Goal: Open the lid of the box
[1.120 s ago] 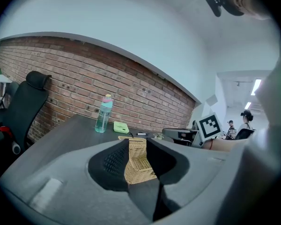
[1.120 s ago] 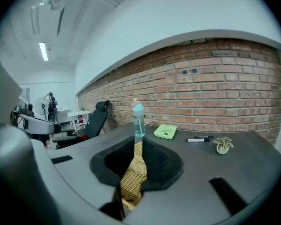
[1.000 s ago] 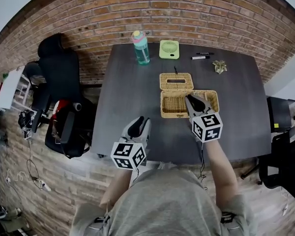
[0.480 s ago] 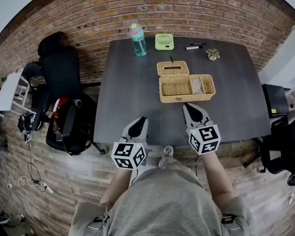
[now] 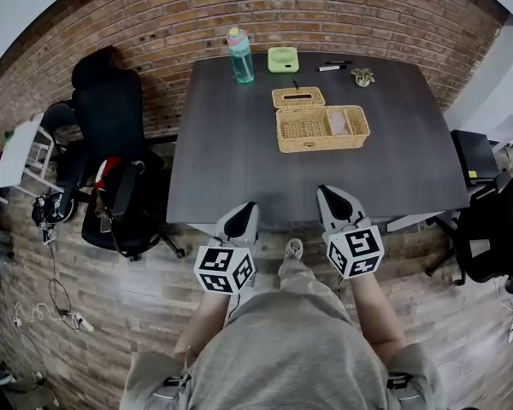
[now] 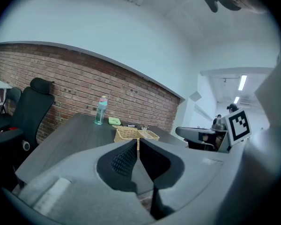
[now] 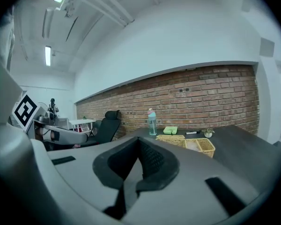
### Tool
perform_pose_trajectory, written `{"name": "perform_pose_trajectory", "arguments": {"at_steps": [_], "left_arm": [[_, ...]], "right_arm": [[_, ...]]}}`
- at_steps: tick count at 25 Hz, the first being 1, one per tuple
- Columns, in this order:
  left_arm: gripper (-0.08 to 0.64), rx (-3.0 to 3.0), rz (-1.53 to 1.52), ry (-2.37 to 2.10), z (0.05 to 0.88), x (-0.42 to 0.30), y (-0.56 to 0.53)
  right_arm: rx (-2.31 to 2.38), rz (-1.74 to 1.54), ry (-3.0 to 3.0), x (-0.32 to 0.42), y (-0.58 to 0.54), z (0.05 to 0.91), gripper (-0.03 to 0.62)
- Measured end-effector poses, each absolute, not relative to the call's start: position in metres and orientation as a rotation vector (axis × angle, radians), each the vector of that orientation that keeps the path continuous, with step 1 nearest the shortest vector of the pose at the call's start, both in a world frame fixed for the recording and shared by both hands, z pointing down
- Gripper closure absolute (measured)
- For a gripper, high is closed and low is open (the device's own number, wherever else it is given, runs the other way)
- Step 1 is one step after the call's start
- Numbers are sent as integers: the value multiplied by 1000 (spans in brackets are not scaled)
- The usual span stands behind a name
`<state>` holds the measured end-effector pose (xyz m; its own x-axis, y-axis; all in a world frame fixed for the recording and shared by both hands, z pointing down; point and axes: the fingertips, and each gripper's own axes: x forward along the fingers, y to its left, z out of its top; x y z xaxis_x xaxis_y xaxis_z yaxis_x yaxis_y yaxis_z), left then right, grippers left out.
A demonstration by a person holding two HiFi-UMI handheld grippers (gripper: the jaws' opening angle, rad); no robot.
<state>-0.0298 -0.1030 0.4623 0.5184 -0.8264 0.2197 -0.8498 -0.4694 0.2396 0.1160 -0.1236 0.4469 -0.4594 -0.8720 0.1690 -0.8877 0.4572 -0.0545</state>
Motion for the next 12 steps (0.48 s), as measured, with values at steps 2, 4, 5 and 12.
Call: {"name": "perform_pose_trajectory", "arguments": {"at_steps": [2,4,5,12], "left_arm": [[532,2447,101,-1393,462,-31,-87],[532,2449,101,-1387,463,-31,-72],[534,2451,103,-1383,464,-30,-65],[534,2471,104,-1361,461,-31,-25]], "right_arm": [[1572,190,-2582,114,-105,443,589],[1577,167,-2579,112,-89,440,589],[1578,157,-2577,111,-81,439,589],[1586,132,-2574,102,-36,440,589]]}}
